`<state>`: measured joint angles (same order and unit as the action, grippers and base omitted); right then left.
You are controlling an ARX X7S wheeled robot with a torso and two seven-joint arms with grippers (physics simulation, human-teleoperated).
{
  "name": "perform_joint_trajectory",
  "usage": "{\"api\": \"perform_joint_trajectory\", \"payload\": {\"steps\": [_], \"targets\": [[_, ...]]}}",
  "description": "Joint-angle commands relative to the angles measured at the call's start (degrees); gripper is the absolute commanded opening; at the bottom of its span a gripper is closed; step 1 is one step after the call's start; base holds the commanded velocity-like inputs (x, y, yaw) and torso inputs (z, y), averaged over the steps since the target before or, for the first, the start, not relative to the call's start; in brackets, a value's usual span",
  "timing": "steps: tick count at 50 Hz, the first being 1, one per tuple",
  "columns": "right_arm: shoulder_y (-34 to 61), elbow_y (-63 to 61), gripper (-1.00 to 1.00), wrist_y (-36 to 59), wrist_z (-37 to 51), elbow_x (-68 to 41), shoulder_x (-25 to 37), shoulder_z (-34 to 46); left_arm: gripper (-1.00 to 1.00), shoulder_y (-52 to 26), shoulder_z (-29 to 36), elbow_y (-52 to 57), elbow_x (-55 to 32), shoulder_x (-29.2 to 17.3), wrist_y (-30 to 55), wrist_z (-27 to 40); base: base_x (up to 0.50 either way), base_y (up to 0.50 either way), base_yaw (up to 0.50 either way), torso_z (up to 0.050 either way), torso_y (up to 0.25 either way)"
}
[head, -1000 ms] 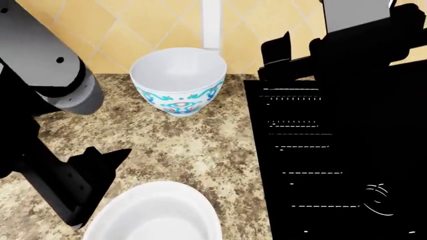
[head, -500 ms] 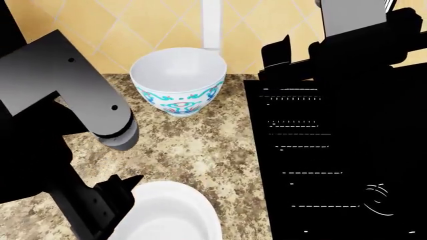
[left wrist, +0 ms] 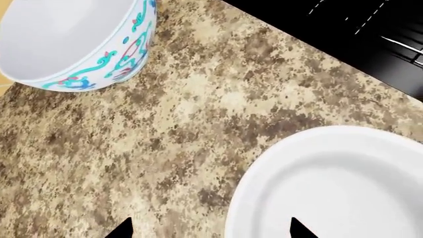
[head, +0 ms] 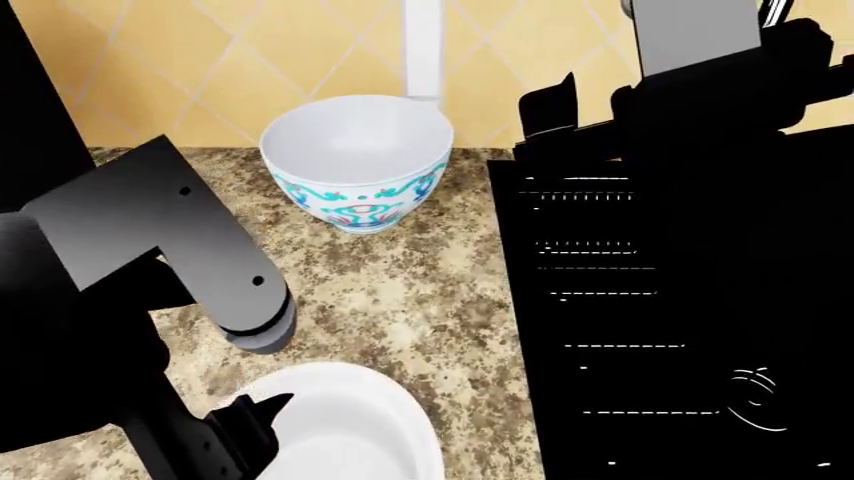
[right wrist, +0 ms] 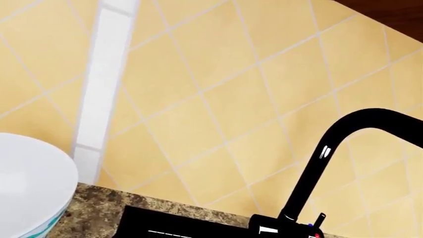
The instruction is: Stack the bowls in the sink.
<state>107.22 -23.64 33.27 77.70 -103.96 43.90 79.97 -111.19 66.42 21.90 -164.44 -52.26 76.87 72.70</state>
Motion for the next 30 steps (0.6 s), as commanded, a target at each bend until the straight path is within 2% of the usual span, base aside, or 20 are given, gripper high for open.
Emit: {"api": "perform_joint_trajectory", "payload": {"steps": [1, 30], "targets": [[-0.2, 0.1, 1.0, 0.1, -0.2, 0.2, -0.1, 0.0, 1.0, 3.3, -0.5, 1.5, 2.2, -1.1, -0.2, -1.9, 0.0, 0.0, 0.0, 0.0, 0.0], [-1.4, -0.3, 1.0, -0.3, -0.1, 0.9, 0.3, -0.1, 1.0, 10.1, -0.5, 2.4, 8.5, -2.7, 0.9, -5.1, 0.0, 0.0, 0.0, 0.0, 0.0]]}}
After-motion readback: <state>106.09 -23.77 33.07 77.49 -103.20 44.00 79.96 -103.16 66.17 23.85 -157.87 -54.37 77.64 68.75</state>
